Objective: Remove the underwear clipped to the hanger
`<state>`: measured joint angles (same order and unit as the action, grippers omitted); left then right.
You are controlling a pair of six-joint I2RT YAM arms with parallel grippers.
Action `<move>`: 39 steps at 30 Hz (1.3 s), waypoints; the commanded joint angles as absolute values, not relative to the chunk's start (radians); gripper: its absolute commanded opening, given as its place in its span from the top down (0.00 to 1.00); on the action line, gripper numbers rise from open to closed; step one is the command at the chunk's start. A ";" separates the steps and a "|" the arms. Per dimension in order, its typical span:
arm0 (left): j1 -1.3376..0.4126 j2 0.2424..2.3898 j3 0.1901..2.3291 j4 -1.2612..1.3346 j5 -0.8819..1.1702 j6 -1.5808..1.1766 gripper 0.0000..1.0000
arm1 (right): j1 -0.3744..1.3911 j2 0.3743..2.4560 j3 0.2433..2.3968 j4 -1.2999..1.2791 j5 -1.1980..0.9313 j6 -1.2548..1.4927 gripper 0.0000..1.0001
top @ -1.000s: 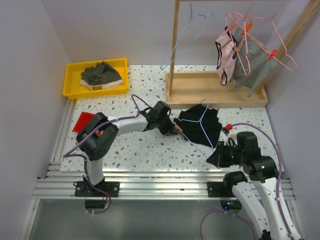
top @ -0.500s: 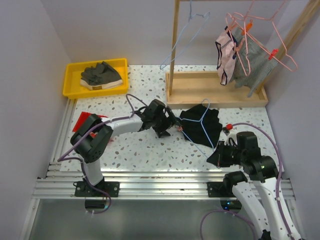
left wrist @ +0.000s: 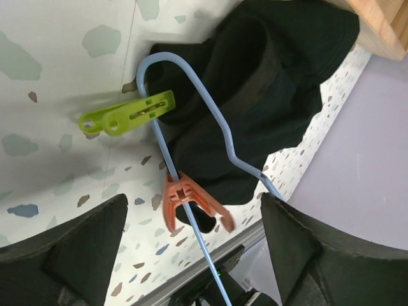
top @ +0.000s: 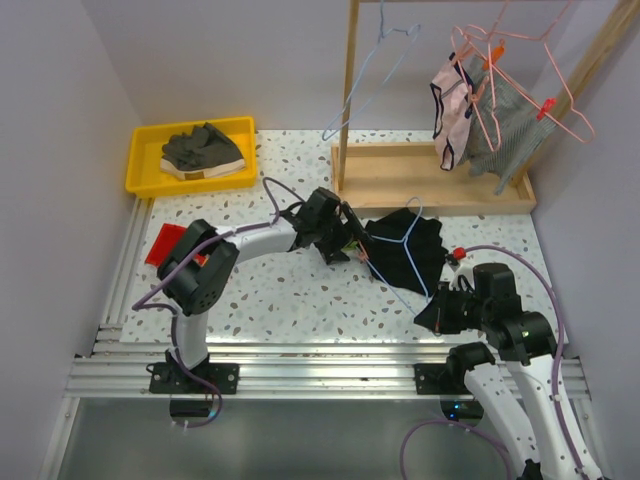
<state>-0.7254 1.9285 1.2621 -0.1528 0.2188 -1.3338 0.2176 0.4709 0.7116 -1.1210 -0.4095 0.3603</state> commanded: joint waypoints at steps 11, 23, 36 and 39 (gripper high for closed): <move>-0.718 1.939 1.195 -0.071 0.276 -1.305 0.59 | 0.219 0.471 0.729 -1.094 -0.396 0.377 1.00; -0.713 1.901 1.177 -0.037 0.270 -1.324 0.89 | 0.219 0.469 0.735 -1.097 -0.393 0.379 1.00; -0.712 1.707 1.025 0.083 0.255 -1.356 1.00 | 0.218 0.463 0.744 -1.088 -0.299 0.433 1.00; -0.710 1.687 0.991 0.103 0.255 -1.359 1.00 | 0.218 0.466 0.749 -1.089 -0.284 0.437 1.00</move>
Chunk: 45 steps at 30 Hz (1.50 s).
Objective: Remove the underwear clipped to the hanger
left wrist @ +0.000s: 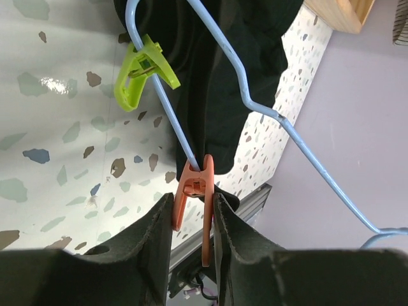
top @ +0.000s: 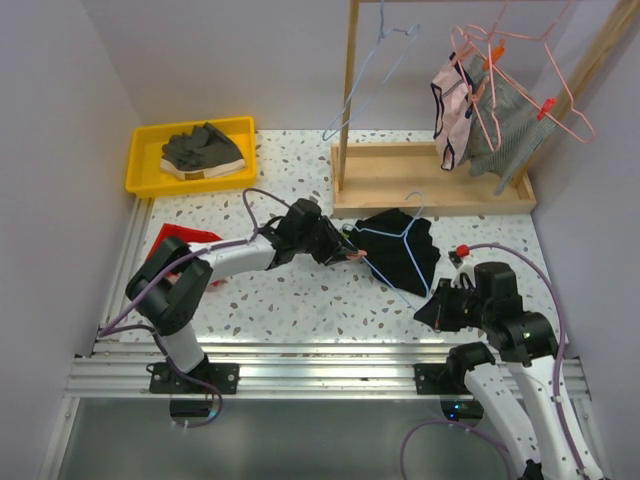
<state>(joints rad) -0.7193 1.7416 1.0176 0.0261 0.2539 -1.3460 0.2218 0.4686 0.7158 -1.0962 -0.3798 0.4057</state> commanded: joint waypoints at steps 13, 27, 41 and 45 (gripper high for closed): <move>-0.710 1.695 0.900 0.227 0.264 -1.394 0.63 | 0.219 0.465 0.726 -1.046 -0.318 0.469 1.00; -0.712 1.773 0.850 0.411 0.262 -1.465 0.00 | 0.218 0.466 0.701 -1.026 -0.342 0.476 1.00; -0.726 1.911 0.997 0.374 0.298 -1.516 0.00 | 0.218 0.468 0.698 -1.019 -0.344 0.479 1.00; -0.726 1.928 0.999 0.422 0.301 -1.537 0.06 | 0.218 0.468 0.698 -1.017 -0.345 0.479 1.00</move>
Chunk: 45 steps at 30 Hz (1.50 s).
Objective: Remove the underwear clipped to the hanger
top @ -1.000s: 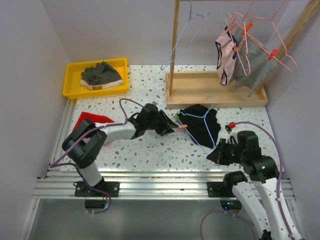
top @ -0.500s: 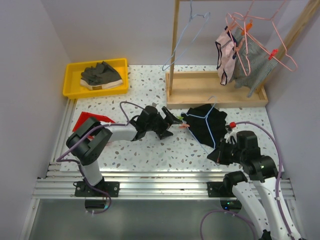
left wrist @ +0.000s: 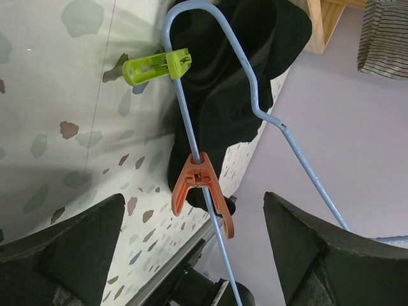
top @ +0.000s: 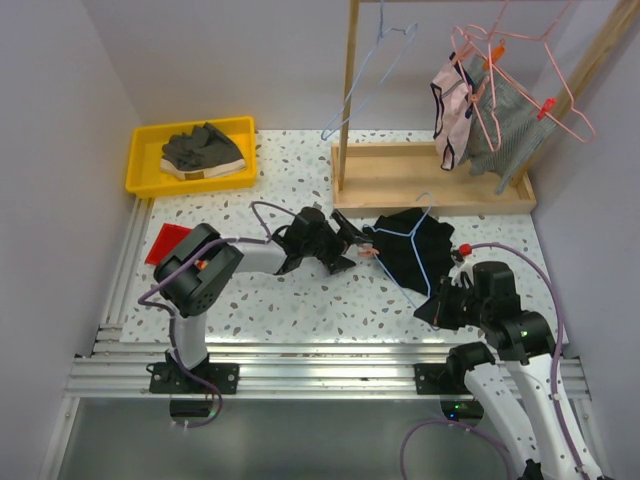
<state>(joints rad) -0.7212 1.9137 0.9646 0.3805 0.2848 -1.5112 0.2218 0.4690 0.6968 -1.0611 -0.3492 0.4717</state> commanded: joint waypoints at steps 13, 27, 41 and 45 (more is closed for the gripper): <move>-0.724 1.957 0.970 0.502 0.356 -1.566 0.90 | 0.218 0.469 0.698 -1.011 -0.337 0.483 1.00; -0.710 1.764 0.829 0.544 0.348 -1.554 1.00 | 0.219 0.471 0.699 -1.008 -0.255 0.512 1.00; -0.505 1.345 0.658 0.128 0.221 -1.212 1.00 | 0.219 0.471 0.706 -1.003 -0.268 0.506 1.00; -0.333 1.166 0.649 -0.076 0.157 -1.088 1.00 | 0.219 0.471 0.701 -1.002 -0.284 0.500 1.00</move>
<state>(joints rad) -0.4194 1.2682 0.6571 0.1177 0.2337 -1.2465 0.2222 0.4709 0.6952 -1.0435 -0.2760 0.5053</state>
